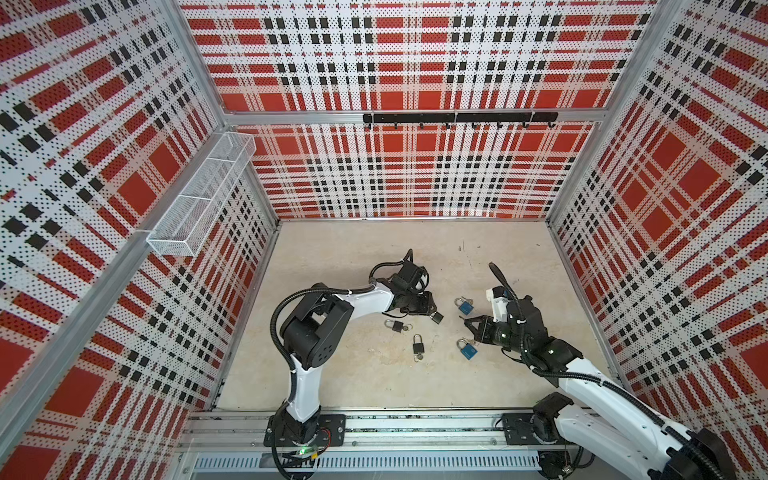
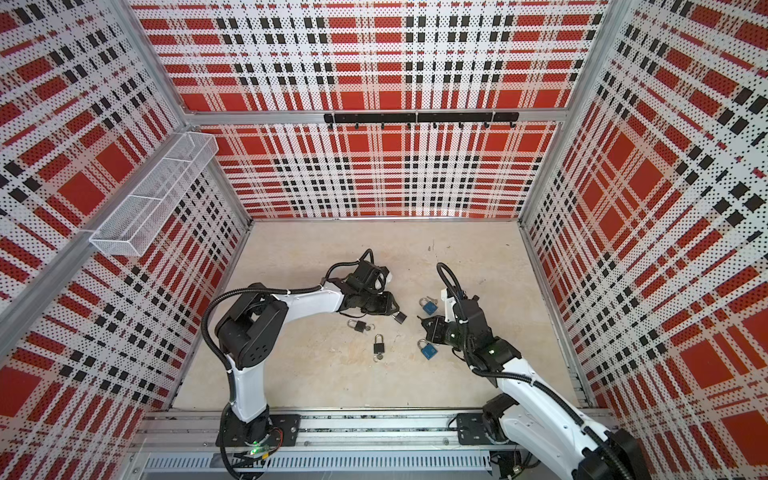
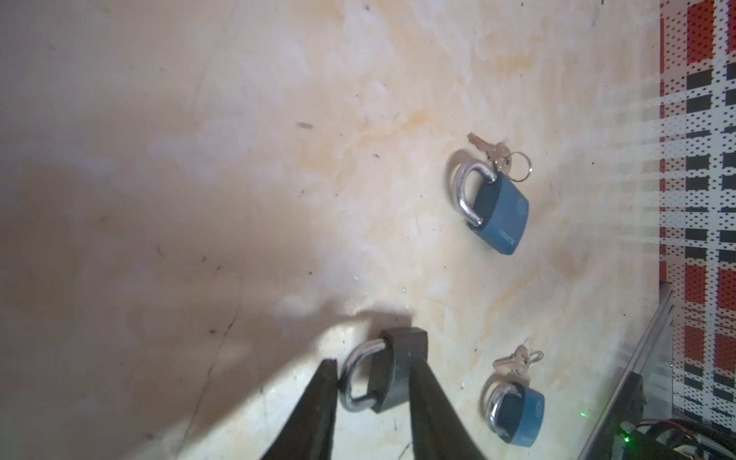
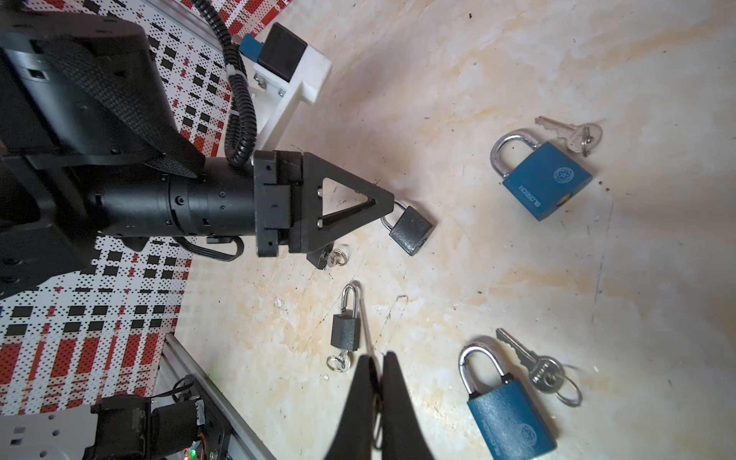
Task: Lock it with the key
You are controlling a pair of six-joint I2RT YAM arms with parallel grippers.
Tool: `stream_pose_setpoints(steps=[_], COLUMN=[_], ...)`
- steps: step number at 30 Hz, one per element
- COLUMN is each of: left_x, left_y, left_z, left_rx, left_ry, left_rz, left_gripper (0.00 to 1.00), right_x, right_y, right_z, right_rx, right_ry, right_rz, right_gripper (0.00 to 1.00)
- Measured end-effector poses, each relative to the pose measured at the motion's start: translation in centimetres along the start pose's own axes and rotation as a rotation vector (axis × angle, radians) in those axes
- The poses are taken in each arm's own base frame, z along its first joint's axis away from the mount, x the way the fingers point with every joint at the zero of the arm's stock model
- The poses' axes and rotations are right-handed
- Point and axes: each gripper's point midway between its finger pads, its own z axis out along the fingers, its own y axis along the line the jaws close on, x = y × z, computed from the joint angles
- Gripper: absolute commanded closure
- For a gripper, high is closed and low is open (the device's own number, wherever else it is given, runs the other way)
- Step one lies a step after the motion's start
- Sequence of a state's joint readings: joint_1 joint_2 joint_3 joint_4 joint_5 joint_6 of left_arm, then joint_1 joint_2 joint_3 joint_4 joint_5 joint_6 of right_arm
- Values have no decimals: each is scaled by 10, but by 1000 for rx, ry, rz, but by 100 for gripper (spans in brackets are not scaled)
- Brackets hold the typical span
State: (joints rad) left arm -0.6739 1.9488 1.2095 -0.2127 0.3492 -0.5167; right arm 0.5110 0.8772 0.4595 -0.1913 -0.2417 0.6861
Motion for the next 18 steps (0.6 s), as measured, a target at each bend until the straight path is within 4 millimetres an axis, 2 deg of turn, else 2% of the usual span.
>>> stream_pose_setpoints(steps=[10, 18], left_x=[-24, -20], left_y=[0, -1], left_z=[-53, -106], left_rx=[-11, -24], left_ry=[-141, -255], left_rz=[-10, -27], left_gripper=[65, 65], right_x=[-5, -6], right_y=[4, -8], right_z=[20, 46], right_rx=[38, 112], right_ry=[22, 66], right_rz=[-39, -74], right_gripper=[100, 100])
